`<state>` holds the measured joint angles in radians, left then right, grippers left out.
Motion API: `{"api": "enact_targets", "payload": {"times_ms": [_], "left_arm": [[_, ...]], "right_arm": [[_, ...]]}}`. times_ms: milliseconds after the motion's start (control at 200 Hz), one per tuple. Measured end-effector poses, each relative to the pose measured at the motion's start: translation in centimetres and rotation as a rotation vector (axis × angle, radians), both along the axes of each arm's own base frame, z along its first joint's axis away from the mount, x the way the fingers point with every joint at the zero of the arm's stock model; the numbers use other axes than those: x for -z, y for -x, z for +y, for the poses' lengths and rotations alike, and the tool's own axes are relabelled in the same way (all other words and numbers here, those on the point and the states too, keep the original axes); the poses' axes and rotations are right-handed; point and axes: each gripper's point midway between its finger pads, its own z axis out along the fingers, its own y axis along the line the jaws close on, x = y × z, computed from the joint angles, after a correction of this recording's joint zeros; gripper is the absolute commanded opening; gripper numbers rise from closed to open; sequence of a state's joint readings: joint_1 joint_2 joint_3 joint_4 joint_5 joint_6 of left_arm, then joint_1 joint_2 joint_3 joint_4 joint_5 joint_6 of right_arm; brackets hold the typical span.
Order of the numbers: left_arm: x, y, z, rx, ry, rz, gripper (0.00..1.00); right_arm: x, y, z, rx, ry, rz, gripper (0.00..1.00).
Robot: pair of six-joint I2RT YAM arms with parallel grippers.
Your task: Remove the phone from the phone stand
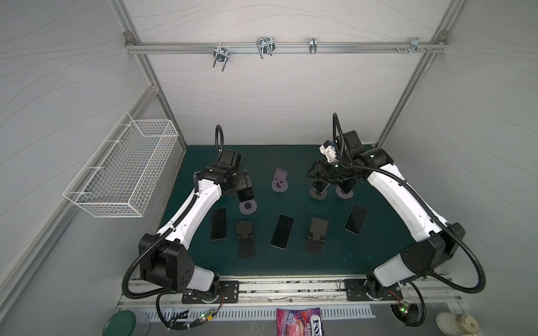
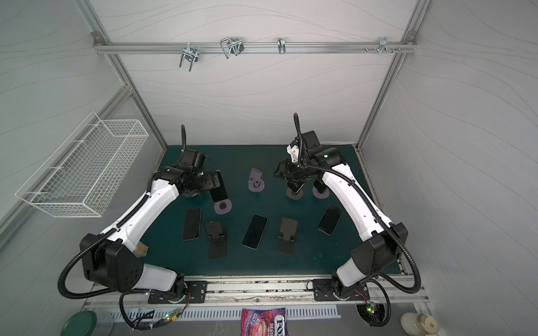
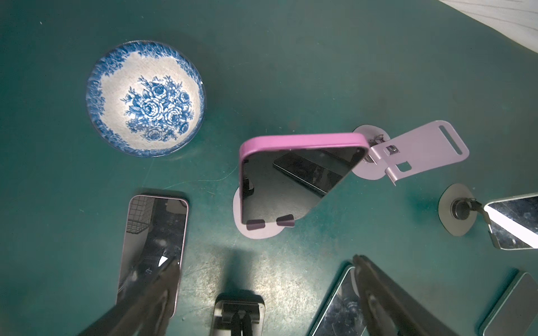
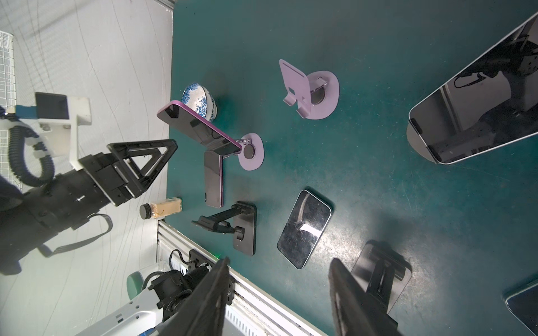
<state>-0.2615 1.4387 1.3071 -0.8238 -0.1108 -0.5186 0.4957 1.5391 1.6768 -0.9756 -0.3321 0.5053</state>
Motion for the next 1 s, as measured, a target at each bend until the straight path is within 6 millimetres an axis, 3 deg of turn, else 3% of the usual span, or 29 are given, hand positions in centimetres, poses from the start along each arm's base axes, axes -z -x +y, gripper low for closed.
{"api": "enact_targets", "payload": {"times_ms": [430,1000], "left_arm": [[1.0,-2.4,-1.0,-0.001,0.019,0.015,0.90],[1.5,-3.4,-0.8,-0.010,-0.009,0.019,0.89]], "right_arm": [[-0.3,0.4,0.5,-0.030,-0.024,0.005,0.60],[0.8,0.0,1.2,-0.058,-0.027,0.042,0.60]]}}
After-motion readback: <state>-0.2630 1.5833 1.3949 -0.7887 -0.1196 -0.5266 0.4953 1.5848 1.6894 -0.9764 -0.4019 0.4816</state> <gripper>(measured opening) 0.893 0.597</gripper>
